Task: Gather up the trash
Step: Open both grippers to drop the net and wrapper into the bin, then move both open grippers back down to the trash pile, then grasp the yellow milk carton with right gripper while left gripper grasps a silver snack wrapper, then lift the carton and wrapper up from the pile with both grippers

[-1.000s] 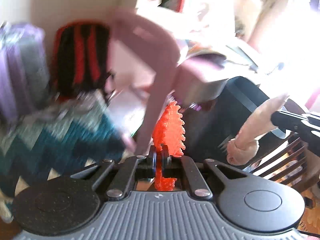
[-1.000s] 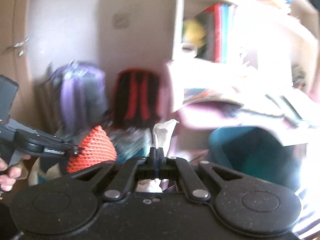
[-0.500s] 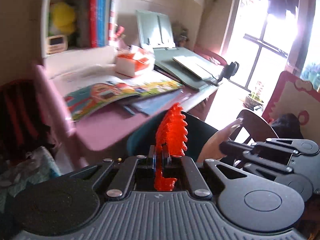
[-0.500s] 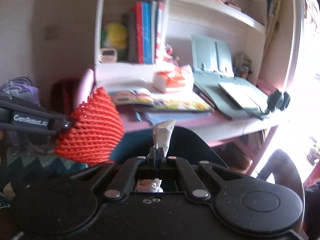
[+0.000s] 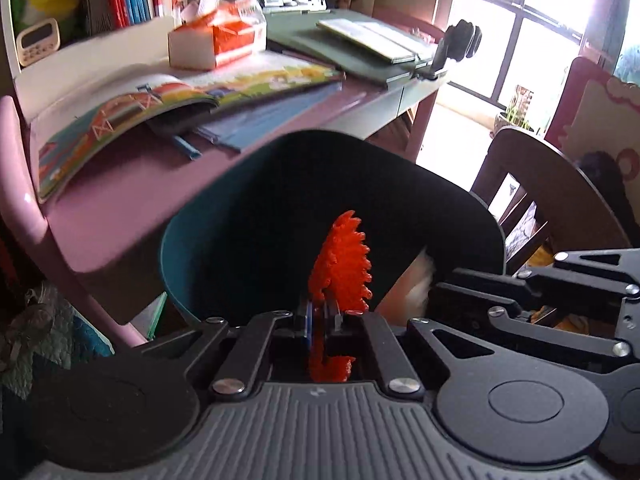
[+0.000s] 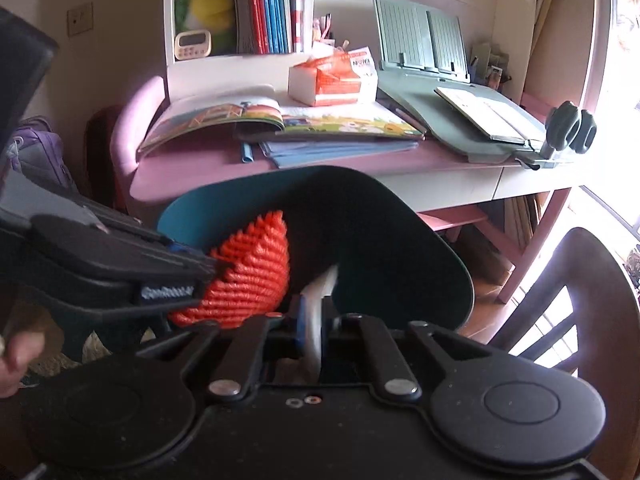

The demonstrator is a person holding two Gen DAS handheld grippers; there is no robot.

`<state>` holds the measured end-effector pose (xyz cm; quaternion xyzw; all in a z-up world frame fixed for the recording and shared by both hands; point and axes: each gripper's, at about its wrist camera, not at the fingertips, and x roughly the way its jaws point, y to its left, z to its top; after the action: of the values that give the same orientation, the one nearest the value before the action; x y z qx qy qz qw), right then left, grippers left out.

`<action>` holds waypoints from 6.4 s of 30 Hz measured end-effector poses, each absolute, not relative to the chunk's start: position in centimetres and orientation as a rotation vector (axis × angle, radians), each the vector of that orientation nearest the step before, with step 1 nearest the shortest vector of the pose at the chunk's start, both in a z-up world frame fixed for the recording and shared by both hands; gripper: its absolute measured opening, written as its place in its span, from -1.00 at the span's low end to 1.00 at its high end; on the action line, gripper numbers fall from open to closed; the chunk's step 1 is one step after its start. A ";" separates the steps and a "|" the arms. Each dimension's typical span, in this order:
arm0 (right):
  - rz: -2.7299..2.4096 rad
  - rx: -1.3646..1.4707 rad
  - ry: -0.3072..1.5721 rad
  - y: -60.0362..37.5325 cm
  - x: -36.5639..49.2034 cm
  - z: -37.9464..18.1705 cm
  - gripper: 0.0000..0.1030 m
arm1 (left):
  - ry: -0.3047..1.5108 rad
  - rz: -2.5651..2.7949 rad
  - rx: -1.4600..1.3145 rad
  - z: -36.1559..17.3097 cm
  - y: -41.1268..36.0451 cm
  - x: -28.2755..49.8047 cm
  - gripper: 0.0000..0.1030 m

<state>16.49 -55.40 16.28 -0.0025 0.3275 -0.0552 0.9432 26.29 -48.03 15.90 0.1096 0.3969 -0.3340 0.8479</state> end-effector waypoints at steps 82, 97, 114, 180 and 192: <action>0.429 0.036 1.243 -14.9 21.6 -22.8 0.12 | 1.162 -0.060 -0.120 -19.1 6.4 23.6 0.82; 0.454 -0.166 1.497 -12.9 24.2 -37.0 0.12 | 1.419 -0.396 0.136 -34.6 8.4 27.5 0.82; 0.616 -0.301 1.511 -7.9 27.7 -46.0 0.11 | 1.424 -0.618 0.424 -44.5 8.2 26.1 0.82; 0.361 0.074 1.530 -10.0 26.9 -33.4 -0.03 | 1.433 -0.489 0.061 -41.9 7.1 30.1 0.23; 0.304 0.114 1.580 -10.9 27.2 -36.0 -0.03 | 1.433 -0.420 0.258 -48.4 2.3 30.9 0.23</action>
<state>27.19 -10.87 -36.02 0.0510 0.7069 0.1363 0.6922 30.88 2.28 -48.40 0.1169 0.6497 -0.1905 0.7266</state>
